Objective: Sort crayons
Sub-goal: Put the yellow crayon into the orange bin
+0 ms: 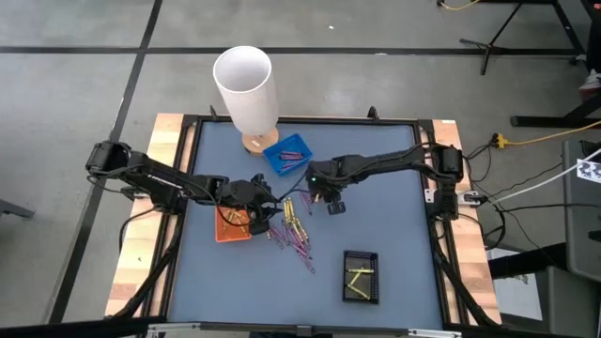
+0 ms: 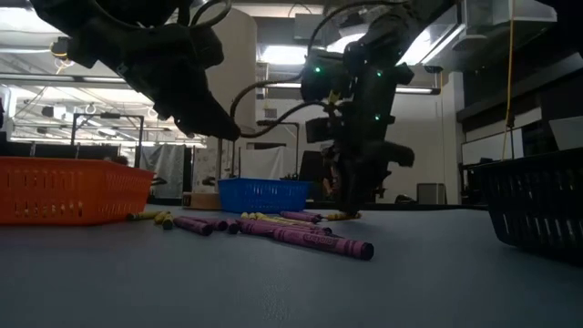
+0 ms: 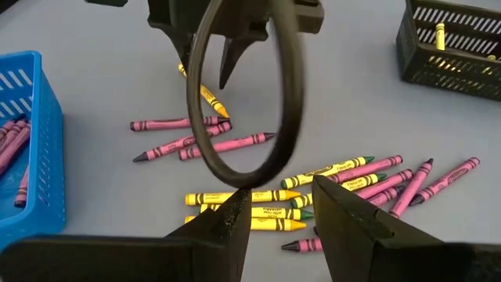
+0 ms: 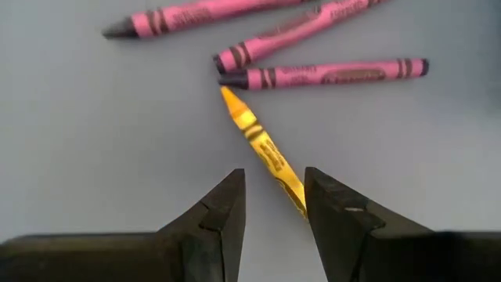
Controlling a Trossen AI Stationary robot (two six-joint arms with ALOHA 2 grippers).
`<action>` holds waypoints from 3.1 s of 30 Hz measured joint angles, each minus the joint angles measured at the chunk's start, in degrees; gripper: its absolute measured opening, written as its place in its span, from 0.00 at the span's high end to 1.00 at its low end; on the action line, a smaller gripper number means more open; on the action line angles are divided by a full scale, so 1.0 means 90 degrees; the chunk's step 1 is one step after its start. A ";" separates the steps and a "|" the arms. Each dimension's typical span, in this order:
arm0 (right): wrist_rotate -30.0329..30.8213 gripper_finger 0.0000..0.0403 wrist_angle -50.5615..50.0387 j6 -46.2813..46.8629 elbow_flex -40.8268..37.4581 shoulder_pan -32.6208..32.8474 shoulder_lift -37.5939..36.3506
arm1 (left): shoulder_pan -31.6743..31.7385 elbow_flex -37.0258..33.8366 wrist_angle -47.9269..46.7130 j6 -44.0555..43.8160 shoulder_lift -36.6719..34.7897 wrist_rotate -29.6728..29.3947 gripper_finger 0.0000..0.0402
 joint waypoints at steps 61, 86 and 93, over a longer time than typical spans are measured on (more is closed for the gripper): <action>-0.1621 0.94 0.0850 0.2175 0.1012 0.0005 0.0033 | -0.0002 0.0000 0.0217 0.0002 -0.0005 -0.0043 0.70; -0.1554 0.94 0.2310 0.4007 0.1012 0.0087 0.0018 | -0.0012 0.0001 0.0118 -0.1628 -0.0005 -0.0705 0.70; -0.1554 0.94 0.2019 0.4002 0.1017 0.0087 0.0008 | -0.0012 0.0000 0.0080 -0.1804 -0.0005 -0.1250 0.70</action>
